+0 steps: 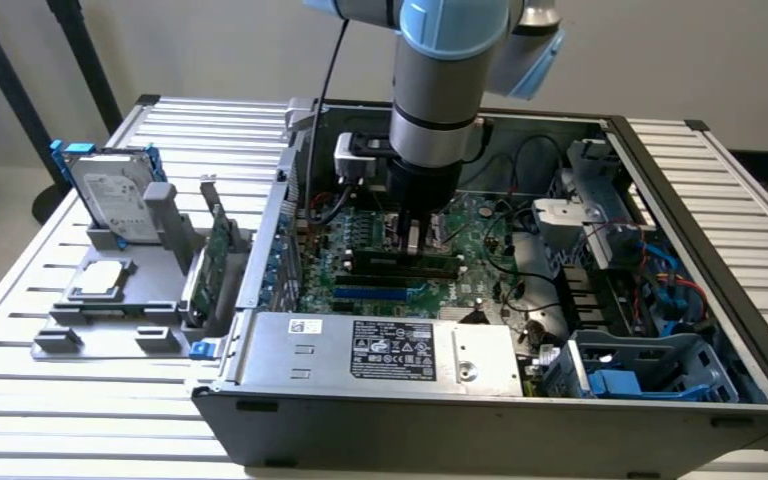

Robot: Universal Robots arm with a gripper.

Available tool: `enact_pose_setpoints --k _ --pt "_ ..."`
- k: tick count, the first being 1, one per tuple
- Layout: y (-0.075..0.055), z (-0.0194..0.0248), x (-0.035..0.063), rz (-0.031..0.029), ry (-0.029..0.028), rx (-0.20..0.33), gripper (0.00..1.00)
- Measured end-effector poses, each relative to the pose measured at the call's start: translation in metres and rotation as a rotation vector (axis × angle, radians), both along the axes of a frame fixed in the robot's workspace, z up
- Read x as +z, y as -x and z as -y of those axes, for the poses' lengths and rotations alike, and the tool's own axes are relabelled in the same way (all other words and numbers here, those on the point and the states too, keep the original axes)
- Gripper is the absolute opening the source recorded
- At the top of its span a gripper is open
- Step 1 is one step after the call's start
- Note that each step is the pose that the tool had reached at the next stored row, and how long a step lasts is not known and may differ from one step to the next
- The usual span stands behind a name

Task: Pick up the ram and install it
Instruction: 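Insert the ram into the slot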

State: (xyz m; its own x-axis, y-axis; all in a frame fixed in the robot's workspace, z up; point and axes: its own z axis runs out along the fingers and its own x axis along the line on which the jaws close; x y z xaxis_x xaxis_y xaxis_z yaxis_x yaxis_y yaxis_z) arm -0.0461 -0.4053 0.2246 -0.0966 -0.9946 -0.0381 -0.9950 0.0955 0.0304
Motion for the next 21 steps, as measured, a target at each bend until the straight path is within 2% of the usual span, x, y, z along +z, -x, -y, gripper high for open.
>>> enact_pose_setpoints --k 9,21 --pt "0.0000 0.0000 0.0000 0.0000 0.0055 0.007 0.14" --pt "0.0000 -0.0013 -0.0003 0.0000 0.0071 0.008 0.14"
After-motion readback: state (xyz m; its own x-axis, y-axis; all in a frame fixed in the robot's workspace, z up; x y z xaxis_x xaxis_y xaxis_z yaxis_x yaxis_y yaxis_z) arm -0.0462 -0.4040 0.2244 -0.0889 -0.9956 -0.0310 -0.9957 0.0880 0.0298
